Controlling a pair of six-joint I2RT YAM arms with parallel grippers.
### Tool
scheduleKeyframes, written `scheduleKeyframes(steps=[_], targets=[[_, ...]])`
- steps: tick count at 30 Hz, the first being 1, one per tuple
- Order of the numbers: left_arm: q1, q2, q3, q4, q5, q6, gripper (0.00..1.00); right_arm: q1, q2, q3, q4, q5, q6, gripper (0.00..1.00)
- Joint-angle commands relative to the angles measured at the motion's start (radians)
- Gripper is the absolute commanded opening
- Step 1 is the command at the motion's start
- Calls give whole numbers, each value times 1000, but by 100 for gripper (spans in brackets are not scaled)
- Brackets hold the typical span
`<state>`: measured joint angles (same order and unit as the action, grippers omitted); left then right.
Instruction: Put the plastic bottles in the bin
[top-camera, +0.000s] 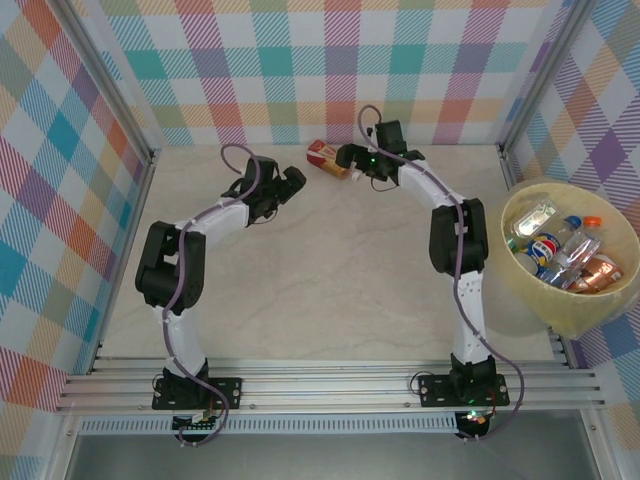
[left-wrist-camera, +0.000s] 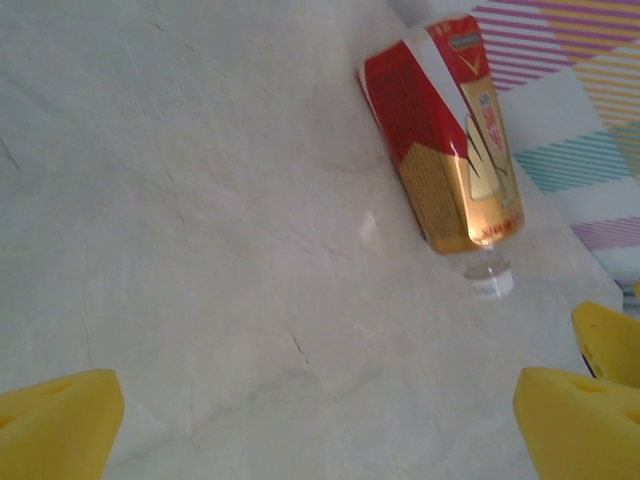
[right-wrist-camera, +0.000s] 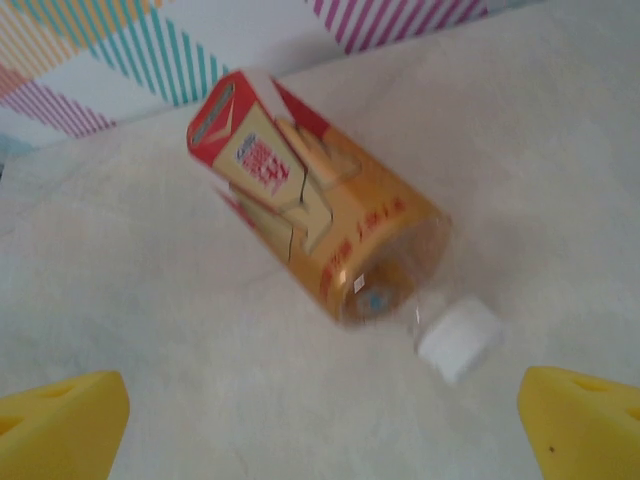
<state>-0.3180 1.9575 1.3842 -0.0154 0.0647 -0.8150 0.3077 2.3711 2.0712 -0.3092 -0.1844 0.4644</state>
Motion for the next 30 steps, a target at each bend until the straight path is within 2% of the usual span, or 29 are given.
scheduleKeyframes(steps=[1, 4, 7, 11, 19, 23, 30], targets=[[40, 60, 61, 46, 33, 11, 100, -8, 92, 154, -11, 31, 40, 100], [64, 112, 104, 77, 60, 20, 100, -14, 207, 318, -68, 35, 65, 100], [74, 156, 166, 60, 57, 62, 100, -21, 310, 460, -88, -50, 101, 100], [74, 218, 261, 14, 54, 115, 100, -21, 377, 535, -55, -125, 132, 100], [74, 354, 485, -118, 11, 133, 100, -4, 373, 510, 1, -346, 154, 100], [73, 419, 618, -221, 22, 133, 100, 22, 312, 415, 35, -425, 143, 100], [47, 518, 828, -433, -2, 199, 100, 68, 183, 185, 127, -473, 119, 100]])
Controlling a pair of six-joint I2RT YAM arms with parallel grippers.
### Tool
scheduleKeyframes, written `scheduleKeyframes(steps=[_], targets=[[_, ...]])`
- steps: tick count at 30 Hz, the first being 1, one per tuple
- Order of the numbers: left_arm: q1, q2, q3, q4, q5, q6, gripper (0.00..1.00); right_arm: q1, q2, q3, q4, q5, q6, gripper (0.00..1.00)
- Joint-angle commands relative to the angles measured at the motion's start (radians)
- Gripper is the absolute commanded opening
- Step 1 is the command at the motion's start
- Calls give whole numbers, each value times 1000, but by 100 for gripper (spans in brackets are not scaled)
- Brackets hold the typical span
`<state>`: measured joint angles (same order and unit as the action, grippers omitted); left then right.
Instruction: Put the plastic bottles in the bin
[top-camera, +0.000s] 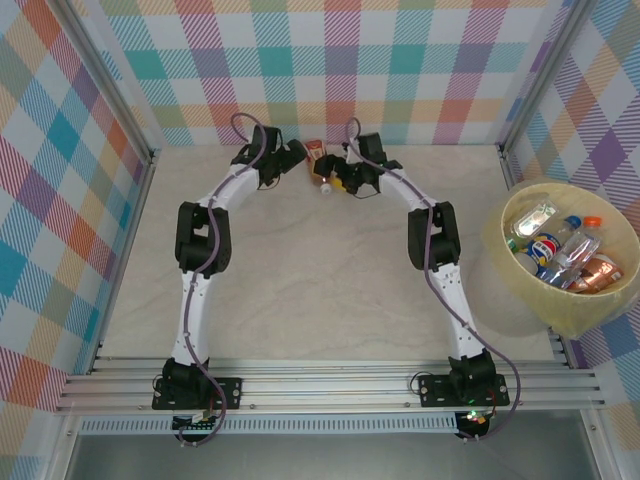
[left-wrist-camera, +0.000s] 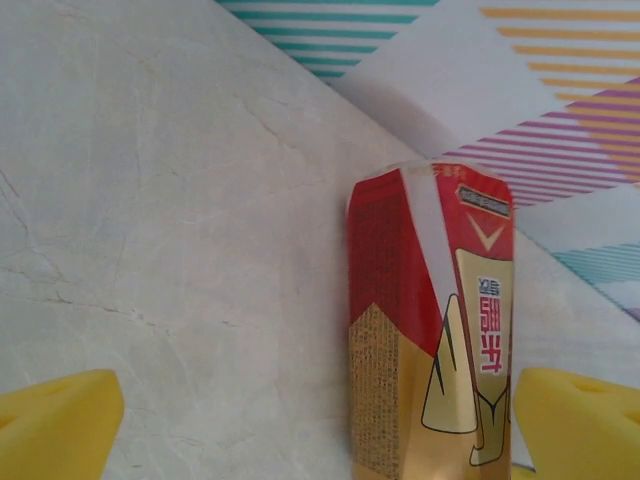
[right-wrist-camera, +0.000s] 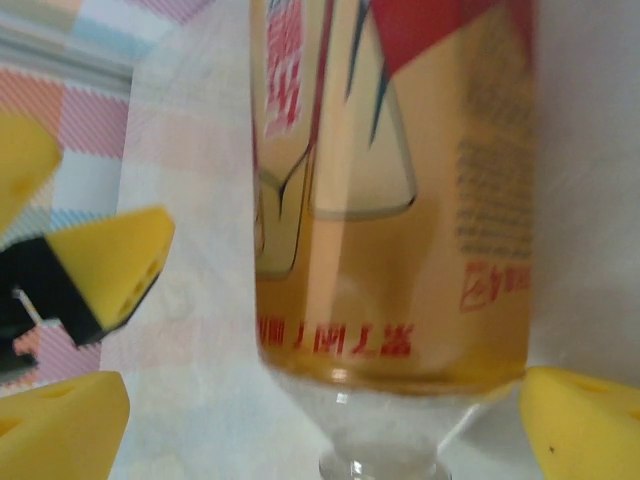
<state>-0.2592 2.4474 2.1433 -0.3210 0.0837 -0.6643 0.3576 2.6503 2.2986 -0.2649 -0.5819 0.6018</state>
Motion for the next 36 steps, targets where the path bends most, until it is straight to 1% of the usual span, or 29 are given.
scheduleKeyframes(steps=[1, 3, 4, 7, 10, 12, 15, 19, 20, 24, 26, 28, 30, 32, 36], targets=[[-19, 45, 98, -153, -28, 63, 100, 22, -108, -65, 97, -86, -24, 100], [-33, 80, 165, -204, -48, 100, 100, 23, -144, -122, 139, -99, -27, 100], [-41, 103, 204, -231, -62, 124, 100, 21, -175, -171, 170, -78, -21, 100], [-66, 178, 333, -298, -81, 189, 100, 17, -286, -343, 277, 54, -12, 100], [-91, 248, 437, -340, -95, 225, 100, 3, -393, -509, 377, 206, 38, 100], [-109, 268, 466, -345, -133, 240, 100, -14, -440, -575, 387, 262, 81, 100], [-140, 284, 475, -331, -194, 273, 100, -39, -490, -650, 396, 293, 125, 100], [-169, 333, 538, -379, -309, 301, 100, -53, -542, -702, 359, 317, 115, 100], [-170, 345, 551, -391, -318, 302, 98, -54, -555, -711, 347, 326, 105, 100], [-180, 370, 553, -404, -327, 321, 88, -54, -604, -746, 336, 360, 82, 100], [-185, 374, 552, -421, -326, 334, 87, -54, -617, -749, 323, 369, 68, 100], [-190, 370, 545, -438, -298, 349, 85, -54, -628, -749, 299, 380, 58, 100], [-193, 360, 526, -446, -288, 357, 79, -55, -642, -755, 290, 383, 48, 100], [-196, 334, 484, -436, -283, 363, 71, -55, -658, -768, 285, 384, 43, 100], [-199, 246, 351, -368, -270, 387, 65, -52, -704, -807, 284, 378, 28, 100]])
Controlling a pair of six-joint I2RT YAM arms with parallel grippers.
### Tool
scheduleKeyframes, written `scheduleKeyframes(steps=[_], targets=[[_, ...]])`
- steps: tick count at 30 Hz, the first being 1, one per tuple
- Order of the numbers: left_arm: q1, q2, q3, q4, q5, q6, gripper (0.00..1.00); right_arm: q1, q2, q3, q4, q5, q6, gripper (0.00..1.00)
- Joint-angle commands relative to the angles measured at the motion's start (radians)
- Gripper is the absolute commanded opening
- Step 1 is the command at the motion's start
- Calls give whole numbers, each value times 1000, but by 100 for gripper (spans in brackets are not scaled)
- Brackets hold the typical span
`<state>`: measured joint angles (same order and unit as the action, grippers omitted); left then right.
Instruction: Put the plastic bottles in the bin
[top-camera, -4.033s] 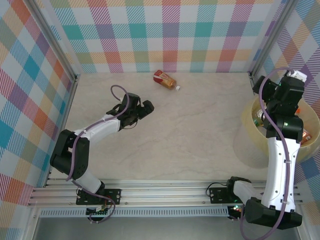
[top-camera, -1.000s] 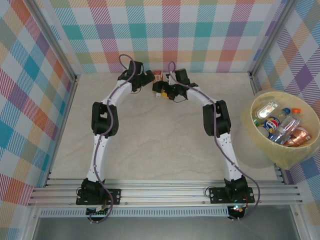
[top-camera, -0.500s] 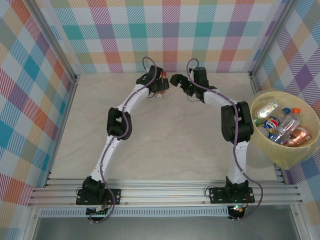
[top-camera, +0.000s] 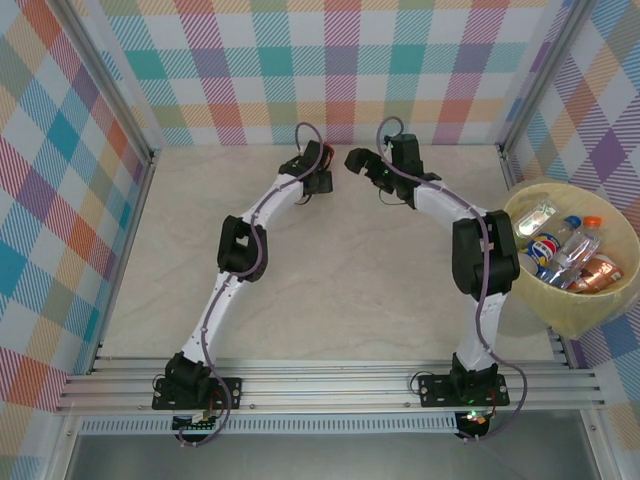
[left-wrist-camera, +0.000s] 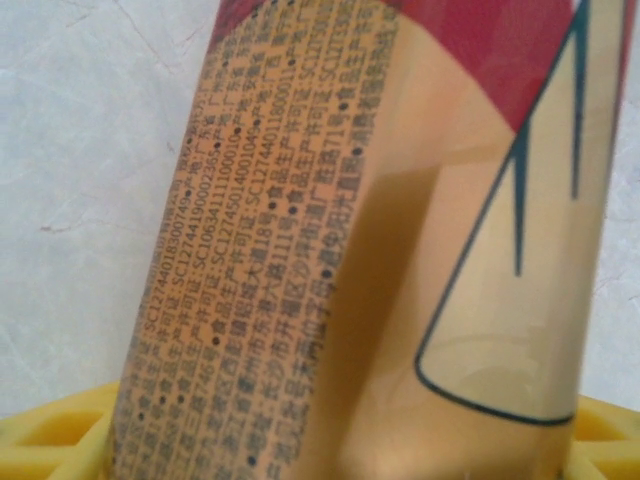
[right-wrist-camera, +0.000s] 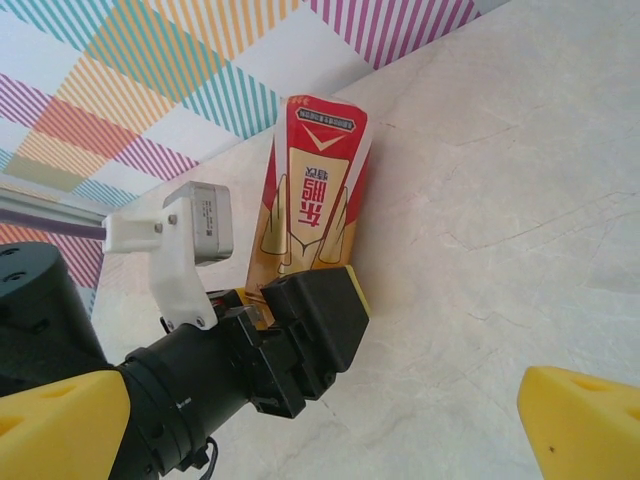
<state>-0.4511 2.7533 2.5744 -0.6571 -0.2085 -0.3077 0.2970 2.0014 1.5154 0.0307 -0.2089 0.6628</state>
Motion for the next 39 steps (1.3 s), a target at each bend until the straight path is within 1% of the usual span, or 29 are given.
scheduleKeyframes(steps=[1, 5, 9, 16, 19, 23, 26, 32, 35, 39], targets=[[-7, -87, -113, -16, 27, 33, 64, 8, -70, -35, -13, -1, -38, 100], [-8, -178, -247, 34, 42, 44, 61, 10, -151, -96, -11, -17, -53, 100], [-9, -274, -396, 93, 89, 38, 58, 11, -234, -147, -29, -38, -69, 100], [-18, -509, -806, 273, 166, -14, 57, 28, -366, -236, -101, -59, -110, 100], [-22, -615, -972, 347, 182, -40, 56, 35, -404, -272, -119, -62, -116, 100], [-26, -747, -1169, 450, 217, -66, 55, 48, -444, -308, -119, -55, -109, 100], [-27, -840, -1300, 515, 265, -86, 53, 55, -459, -314, -127, -49, -104, 100], [-29, -1022, -1499, 665, 415, -108, 53, 62, -470, -302, -130, -75, -79, 100], [-29, -1108, -1546, 726, 490, -101, 51, 63, -464, -280, -126, -120, -61, 100], [-29, -1204, -1566, 774, 584, -86, 51, 65, -458, -244, -122, -176, -45, 100]])
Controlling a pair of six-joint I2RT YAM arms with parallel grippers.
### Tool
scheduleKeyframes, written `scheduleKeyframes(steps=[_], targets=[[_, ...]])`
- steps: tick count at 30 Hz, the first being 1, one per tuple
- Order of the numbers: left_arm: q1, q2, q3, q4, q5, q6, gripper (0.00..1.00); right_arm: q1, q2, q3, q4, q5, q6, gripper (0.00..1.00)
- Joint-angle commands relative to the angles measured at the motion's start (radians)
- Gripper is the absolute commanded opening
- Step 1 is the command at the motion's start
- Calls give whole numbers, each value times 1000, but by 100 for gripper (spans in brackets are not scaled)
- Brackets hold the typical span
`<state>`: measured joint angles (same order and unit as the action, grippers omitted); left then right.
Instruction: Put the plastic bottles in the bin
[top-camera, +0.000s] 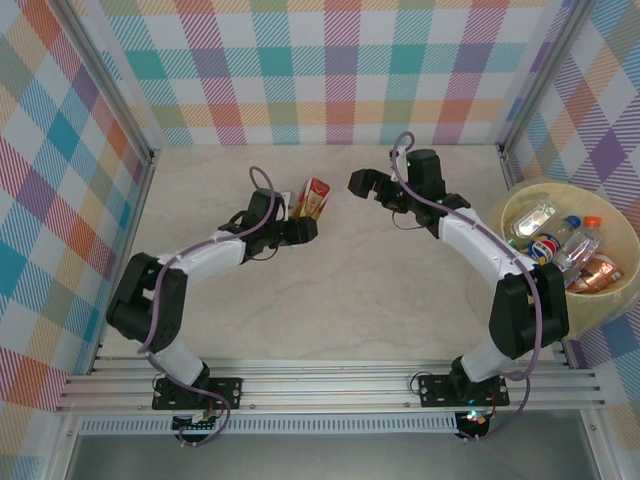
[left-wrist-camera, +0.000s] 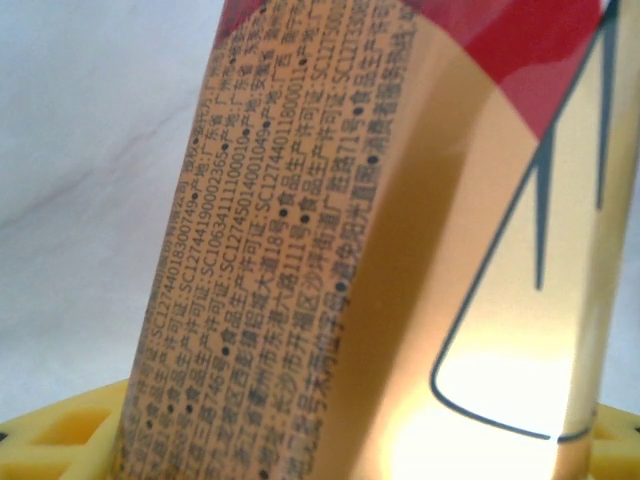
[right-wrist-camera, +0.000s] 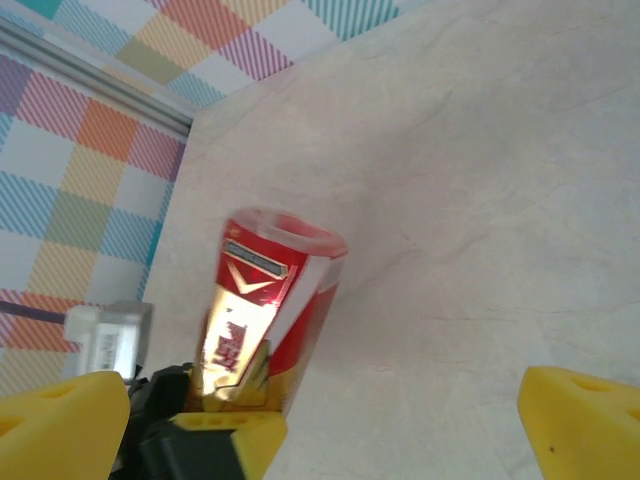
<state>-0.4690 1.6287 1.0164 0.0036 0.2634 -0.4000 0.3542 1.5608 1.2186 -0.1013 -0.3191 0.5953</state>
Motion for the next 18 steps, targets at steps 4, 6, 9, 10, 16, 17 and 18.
scheduleKeyframes(steps=[4, 6, 9, 10, 16, 17, 18], targets=[[-12, -135, -5, 138, 201, 10, 51, 7, -24, 67, 73, -149, 59, 100], [-13, -150, -2, 154, 252, 5, 51, 8, -25, 59, 152, -229, 82, 100], [-12, -162, 7, 205, 372, -19, 52, 12, -27, 39, 281, -349, 116, 100], [-12, -164, 9, 226, 412, -34, 52, 17, -30, 35, 296, -361, 114, 100], [-12, -181, -1, 326, 518, -108, 52, 31, -76, -13, 341, -308, 81, 100], [-12, -185, -5, 345, 531, -118, 52, 31, -80, -16, 336, -298, 75, 100], [-13, -185, -7, 361, 545, -127, 52, 31, -83, -17, 337, -296, 72, 100]])
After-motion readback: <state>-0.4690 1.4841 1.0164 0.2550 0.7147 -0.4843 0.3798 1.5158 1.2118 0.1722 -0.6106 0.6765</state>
